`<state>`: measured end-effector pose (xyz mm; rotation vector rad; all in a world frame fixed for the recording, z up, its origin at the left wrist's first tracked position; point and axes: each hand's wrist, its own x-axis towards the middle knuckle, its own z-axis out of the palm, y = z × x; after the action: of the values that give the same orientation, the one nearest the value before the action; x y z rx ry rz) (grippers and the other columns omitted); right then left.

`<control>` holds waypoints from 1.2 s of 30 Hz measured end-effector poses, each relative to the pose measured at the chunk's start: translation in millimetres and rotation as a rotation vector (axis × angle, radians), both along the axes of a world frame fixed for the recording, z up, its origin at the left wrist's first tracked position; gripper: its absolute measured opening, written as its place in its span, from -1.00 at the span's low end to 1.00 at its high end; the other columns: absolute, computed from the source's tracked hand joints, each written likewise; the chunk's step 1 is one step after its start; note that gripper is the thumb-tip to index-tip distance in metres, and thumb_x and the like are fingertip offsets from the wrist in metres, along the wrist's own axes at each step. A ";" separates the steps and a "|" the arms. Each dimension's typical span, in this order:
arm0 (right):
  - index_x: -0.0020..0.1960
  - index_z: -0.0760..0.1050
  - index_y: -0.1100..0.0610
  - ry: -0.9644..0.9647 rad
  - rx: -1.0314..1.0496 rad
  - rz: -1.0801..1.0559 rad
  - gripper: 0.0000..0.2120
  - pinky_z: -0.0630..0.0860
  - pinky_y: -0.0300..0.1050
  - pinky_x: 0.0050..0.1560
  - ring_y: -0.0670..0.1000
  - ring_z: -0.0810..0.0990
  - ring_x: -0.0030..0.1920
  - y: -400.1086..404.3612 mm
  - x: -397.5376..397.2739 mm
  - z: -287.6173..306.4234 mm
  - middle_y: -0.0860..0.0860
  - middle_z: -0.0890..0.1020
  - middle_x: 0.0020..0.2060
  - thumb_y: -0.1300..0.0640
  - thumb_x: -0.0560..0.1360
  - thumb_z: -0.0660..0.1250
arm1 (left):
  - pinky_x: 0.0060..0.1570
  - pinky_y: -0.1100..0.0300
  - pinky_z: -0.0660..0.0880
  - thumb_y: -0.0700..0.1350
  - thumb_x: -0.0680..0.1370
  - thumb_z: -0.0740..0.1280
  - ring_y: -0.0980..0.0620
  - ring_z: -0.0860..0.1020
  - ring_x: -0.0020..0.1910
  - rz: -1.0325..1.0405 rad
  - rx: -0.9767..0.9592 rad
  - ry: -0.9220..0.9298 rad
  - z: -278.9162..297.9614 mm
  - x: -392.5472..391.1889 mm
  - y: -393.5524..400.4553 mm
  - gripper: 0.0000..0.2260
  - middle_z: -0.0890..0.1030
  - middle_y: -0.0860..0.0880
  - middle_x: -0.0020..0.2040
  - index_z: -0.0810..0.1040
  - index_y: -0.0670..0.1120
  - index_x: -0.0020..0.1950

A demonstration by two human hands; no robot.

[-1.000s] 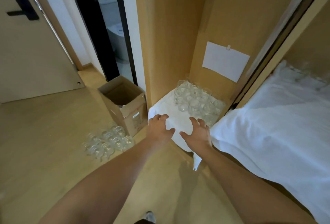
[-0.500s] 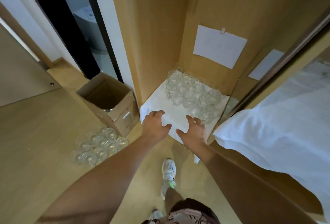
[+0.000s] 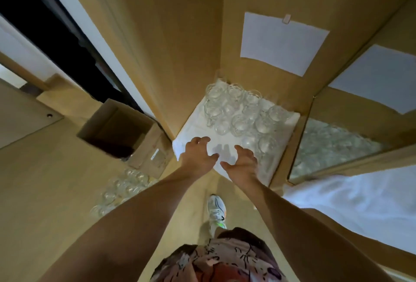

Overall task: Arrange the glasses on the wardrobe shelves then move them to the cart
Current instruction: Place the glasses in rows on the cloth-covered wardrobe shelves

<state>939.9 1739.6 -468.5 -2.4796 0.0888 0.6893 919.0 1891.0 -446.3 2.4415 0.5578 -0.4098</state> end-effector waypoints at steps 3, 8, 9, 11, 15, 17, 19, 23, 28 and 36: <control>0.57 0.25 0.02 0.016 -0.012 -0.017 -0.25 0.29 -0.08 0.45 0.10 0.36 0.46 1.5 16.1 -7.9 0.10 0.37 0.47 -0.16 0.48 0.44 | 0.32 -0.09 0.44 0.11 0.52 0.43 -0.09 0.42 0.41 0.001 -0.016 0.036 -10.9 20.2 -0.2 -0.43 0.41 -0.07 0.47 0.40 0.01 0.50; 0.59 0.23 0.03 0.071 -0.027 -0.086 -0.24 0.36 -0.03 0.40 0.17 0.34 0.45 1.5 35.1 -14.8 0.11 0.34 0.48 -0.15 0.49 0.45 | 0.38 0.00 0.37 0.09 0.54 0.44 -0.13 0.34 0.46 -0.044 -0.050 0.068 -25.6 41.4 5.2 -0.42 0.39 -0.09 0.48 0.38 -0.02 0.52; 0.59 0.22 0.03 0.079 -0.031 -0.098 -0.23 0.37 -0.03 0.40 0.16 0.34 0.46 2.5 37.0 -15.8 0.11 0.34 0.49 -0.15 0.49 0.45 | 0.36 0.01 0.38 0.08 0.53 0.44 -0.15 0.35 0.45 -0.049 -0.064 0.070 -27.2 44.9 7.4 -0.41 0.39 -0.10 0.48 0.38 -0.03 0.52; 0.58 0.24 0.03 0.078 -0.041 -0.133 -0.23 0.38 -0.03 0.39 0.15 0.35 0.46 6.5 40.3 -17.6 0.10 0.35 0.48 -0.15 0.49 0.46 | 0.34 0.01 0.38 0.07 0.53 0.45 -0.18 0.35 0.45 -0.062 -0.083 0.074 -29.8 52.5 12.8 -0.41 0.39 -0.12 0.48 0.39 -0.03 0.52; 0.59 0.23 0.04 0.071 -0.063 -0.187 -0.24 0.37 -0.01 0.41 0.15 0.35 0.47 18.0 41.4 -19.2 0.12 0.36 0.49 -0.16 0.51 0.44 | 0.36 -0.01 0.36 0.05 0.54 0.44 -0.17 0.32 0.46 -0.139 -0.096 0.054 -31.4 66.7 22.9 -0.40 0.37 -0.13 0.49 0.36 -0.05 0.53; 0.59 0.22 0.04 0.081 -0.055 -0.247 -0.23 0.35 0.00 0.43 0.16 0.35 0.47 24.9 38.9 -18.4 0.13 0.34 0.50 -0.15 0.51 0.45 | 0.34 -0.02 0.38 0.06 0.55 0.44 -0.16 0.32 0.47 -0.191 -0.109 0.051 -30.2 72.0 28.4 -0.39 0.37 -0.12 0.49 0.35 -0.05 0.54; 0.59 0.23 0.05 0.071 -0.033 -0.334 -0.23 0.35 0.02 0.44 0.16 0.35 0.47 32.9 33.9 -16.7 0.13 0.35 0.49 -0.13 0.50 0.46 | 0.32 -0.01 0.39 0.07 0.55 0.43 -0.14 0.31 0.48 -0.256 -0.122 0.057 -29.1 77.7 35.0 -0.38 0.37 -0.11 0.49 0.34 -0.04 0.55; 0.58 0.24 0.06 0.079 -0.041 -0.481 -0.23 0.37 0.05 0.43 0.16 0.36 0.46 38.0 22.8 -19.5 0.13 0.36 0.49 -0.12 0.49 0.47 | 0.37 0.02 0.35 0.08 0.55 0.42 -0.14 0.26 0.51 -0.361 -0.139 0.071 -33.5 93.5 49.0 -0.37 0.34 -0.11 0.52 0.31 -0.04 0.57; 0.58 0.25 0.07 0.119 -0.093 -0.617 -0.23 0.36 0.01 0.39 0.17 0.39 0.44 26.5 13.4 -28.4 0.14 0.39 0.47 -0.10 0.49 0.48 | 0.37 0.04 0.34 0.09 0.55 0.43 -0.12 0.27 0.51 -0.425 -0.156 0.108 -44.2 104.8 50.3 -0.36 0.33 -0.10 0.53 0.30 -0.03 0.57; 0.56 0.28 0.11 0.122 -0.053 -0.752 -0.25 0.40 0.01 0.35 0.16 0.45 0.40 7.8 41.5 -72.7 0.14 0.44 0.44 -0.09 0.49 0.49 | 0.41 0.01 0.31 0.09 0.54 0.45 -0.10 0.29 0.51 -0.418 -0.222 0.166 -94.4 131.7 9.3 -0.33 0.34 -0.08 0.53 0.28 -0.02 0.57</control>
<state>981.5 1747.3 -541.3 -2.1936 1.0300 0.4979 1050.6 1900.3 -540.7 2.3113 0.0545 -0.8047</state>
